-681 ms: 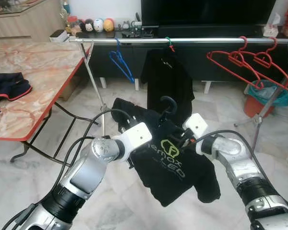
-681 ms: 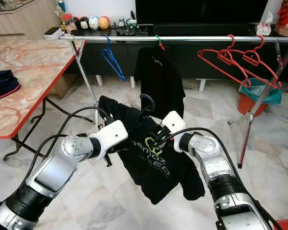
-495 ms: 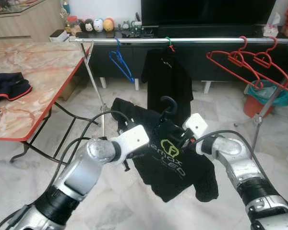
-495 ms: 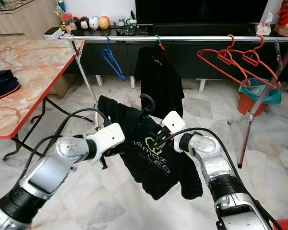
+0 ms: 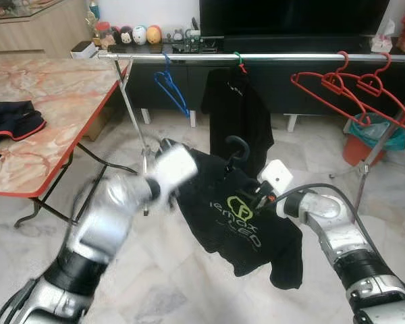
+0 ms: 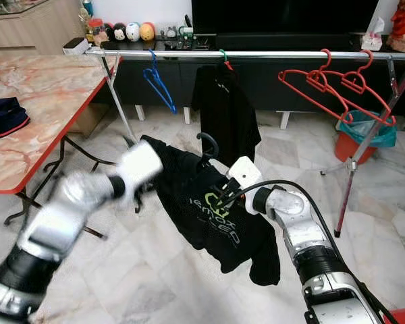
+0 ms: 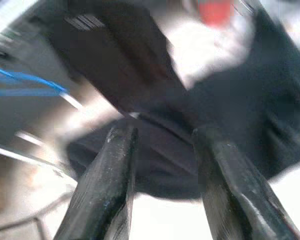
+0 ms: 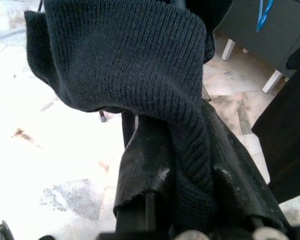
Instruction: Hang hanger
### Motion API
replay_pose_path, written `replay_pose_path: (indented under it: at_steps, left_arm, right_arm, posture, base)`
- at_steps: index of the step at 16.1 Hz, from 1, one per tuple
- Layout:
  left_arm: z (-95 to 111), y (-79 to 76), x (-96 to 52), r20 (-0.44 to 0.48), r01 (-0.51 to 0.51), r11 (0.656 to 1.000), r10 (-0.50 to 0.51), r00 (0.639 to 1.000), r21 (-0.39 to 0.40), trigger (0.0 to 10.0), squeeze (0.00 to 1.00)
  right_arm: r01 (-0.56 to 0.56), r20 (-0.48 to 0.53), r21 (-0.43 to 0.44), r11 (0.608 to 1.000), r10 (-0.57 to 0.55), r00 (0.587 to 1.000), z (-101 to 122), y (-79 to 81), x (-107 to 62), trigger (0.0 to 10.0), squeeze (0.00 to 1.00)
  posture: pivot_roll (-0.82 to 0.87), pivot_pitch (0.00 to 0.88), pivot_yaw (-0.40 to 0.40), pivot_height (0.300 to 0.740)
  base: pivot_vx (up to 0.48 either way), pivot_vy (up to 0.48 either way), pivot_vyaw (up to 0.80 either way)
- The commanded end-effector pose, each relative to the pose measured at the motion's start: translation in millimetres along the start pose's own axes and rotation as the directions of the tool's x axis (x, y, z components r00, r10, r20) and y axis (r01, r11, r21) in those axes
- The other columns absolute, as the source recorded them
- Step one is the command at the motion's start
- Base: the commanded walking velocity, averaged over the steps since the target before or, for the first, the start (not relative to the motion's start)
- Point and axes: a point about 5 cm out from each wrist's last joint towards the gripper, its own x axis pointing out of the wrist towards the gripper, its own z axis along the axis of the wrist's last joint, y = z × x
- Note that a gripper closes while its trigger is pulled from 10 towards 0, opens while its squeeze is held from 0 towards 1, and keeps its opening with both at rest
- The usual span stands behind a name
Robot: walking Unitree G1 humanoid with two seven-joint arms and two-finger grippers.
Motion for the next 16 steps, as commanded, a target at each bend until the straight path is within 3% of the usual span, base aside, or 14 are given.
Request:
replay_pose_path:
  at_steps: [1, 5, 6, 8, 14, 15, 16]
  left_arm:
    - [-4, 1.8, -0.8, -0.004, -0.015, 0.999, 0.015, 1.0, -0.042, 10.0, 1.0]
    - [-2, -7.0, 3.6, 0.004, -0.007, 0.998, 0.007, 1.0, -0.064, 10.0, 1.0]
    - [-2, -10.7, 4.7, 0.009, 0.008, 0.997, -0.007, 1.0, -0.072, 10.0, 0.0]
    - [-2, -19.6, 7.6, 0.015, 0.037, 0.994, -0.036, 0.999, -0.107, 10.0, 0.0]
    - [-6, -34.7, 14.9, 0.001, 0.085, 0.991, -0.086, 0.996, -0.106, 10.0, 0.0]
    - [-5, -40.1, 18.0, 0.006, 0.094, 0.989, -0.094, 0.996, -0.114, 10.0, 1.0]
    - [-5, -41.9, 19.1, 0.008, 0.097, 0.988, -0.096, 0.995, -0.118, 10.0, 1.0]
  right_arm:
    - [-0.004, 0.027, -0.02, 1.0, 0.004, 1.0, 4, 2.1, 1.9, 10.0, 0.0]
    - [-0.008, 0.018, -0.022, 1.0, 0.008, 1.0, 2, 3.6, 2.8, 10.0, 0.0]
    - [-0.008, 0.016, -0.022, 1.0, 0.008, 1.0, 2, 3.7, 2.8, 10.0, 0.0]
    - [-0.006, 0.004, -0.026, 1.0, 0.006, 1.0, 0, 3.9, 2.5, 10.0, 0.0]
    - [-0.02, 0.005, -0.03, 0.999, 0.021, 1.0, -1, 7.3, 4.2, 10.0, 0.0]
    - [-0.022, 0.005, -0.03, 0.999, 0.022, 1.0, -1, 8.1, 4.9, 10.0, 0.0]
    - [-0.022, 0.005, -0.03, 0.999, 0.022, 1.0, -1, 8.4, 5.2, 10.0, 0.0]
  posture:
    - [0.04, 0.0, 0.049, 0.719]
    - [0.03, 0.0, 0.05, 0.719]
    - [0.03, 0.0, 0.05, 0.719]
    - [0.03, 0.0, 0.05, 0.719]
    - [0.03, 0.0, 0.051, 0.719]
    - [0.03, 0.0, 0.052, 0.719]
    - [0.03, 0.0, 0.052, 0.719]
  base:
    - [0.0, 0.0, 0.0]
    - [0.0, 0.0, 0.0]
    - [0.0, 0.0, 0.0]
    - [0.0, 0.0, 0.0]
    - [0.0, 0.0, 0.0]
    - [0.0, 0.0, 0.0]
    - [0.0, 0.0, 0.0]
